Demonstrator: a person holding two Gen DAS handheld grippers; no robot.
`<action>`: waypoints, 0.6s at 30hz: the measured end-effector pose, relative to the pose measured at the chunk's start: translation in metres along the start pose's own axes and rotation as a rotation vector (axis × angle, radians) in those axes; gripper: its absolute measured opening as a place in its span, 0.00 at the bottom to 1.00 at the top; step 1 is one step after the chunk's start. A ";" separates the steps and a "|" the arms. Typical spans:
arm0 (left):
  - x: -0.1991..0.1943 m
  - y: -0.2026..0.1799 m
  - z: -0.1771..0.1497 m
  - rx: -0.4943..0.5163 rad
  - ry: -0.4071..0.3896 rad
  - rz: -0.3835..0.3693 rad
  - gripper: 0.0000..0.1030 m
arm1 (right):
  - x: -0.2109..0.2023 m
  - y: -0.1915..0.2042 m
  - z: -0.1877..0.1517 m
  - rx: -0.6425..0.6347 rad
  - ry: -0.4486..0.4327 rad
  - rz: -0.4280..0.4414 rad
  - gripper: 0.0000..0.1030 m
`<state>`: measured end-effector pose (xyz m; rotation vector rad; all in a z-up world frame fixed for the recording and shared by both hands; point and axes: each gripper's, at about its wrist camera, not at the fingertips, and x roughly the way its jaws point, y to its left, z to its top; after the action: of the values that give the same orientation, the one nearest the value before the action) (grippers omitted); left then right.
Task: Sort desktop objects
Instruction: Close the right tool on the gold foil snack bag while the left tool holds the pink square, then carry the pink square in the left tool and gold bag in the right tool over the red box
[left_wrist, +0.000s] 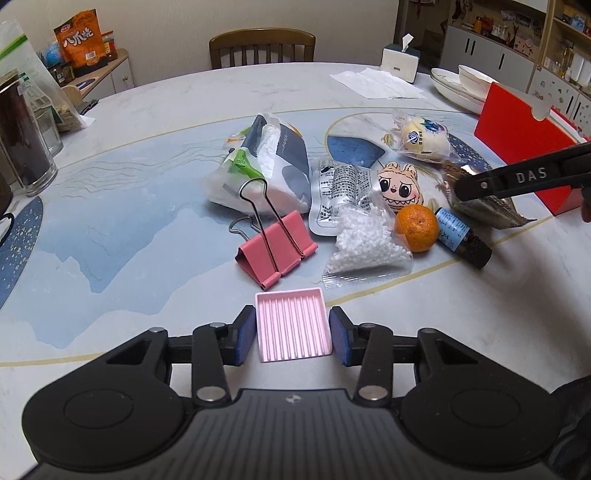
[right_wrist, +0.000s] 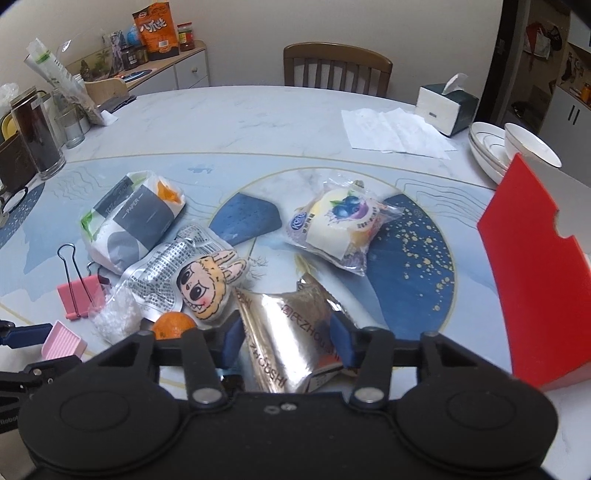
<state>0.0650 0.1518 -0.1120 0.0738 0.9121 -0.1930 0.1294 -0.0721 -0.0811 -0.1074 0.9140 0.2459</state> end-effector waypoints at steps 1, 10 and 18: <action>0.000 0.001 0.000 0.001 0.000 -0.003 0.41 | -0.001 -0.001 0.000 0.004 0.001 -0.006 0.43; -0.003 0.001 0.005 -0.001 -0.012 -0.021 0.40 | -0.022 -0.022 -0.005 0.062 0.003 -0.019 0.30; -0.010 -0.016 0.012 -0.008 -0.023 -0.009 0.40 | -0.041 -0.049 -0.012 0.087 -0.009 0.028 0.24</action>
<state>0.0651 0.1354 -0.0967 0.0602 0.8902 -0.1978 0.1087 -0.1287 -0.0571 -0.0126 0.9168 0.2323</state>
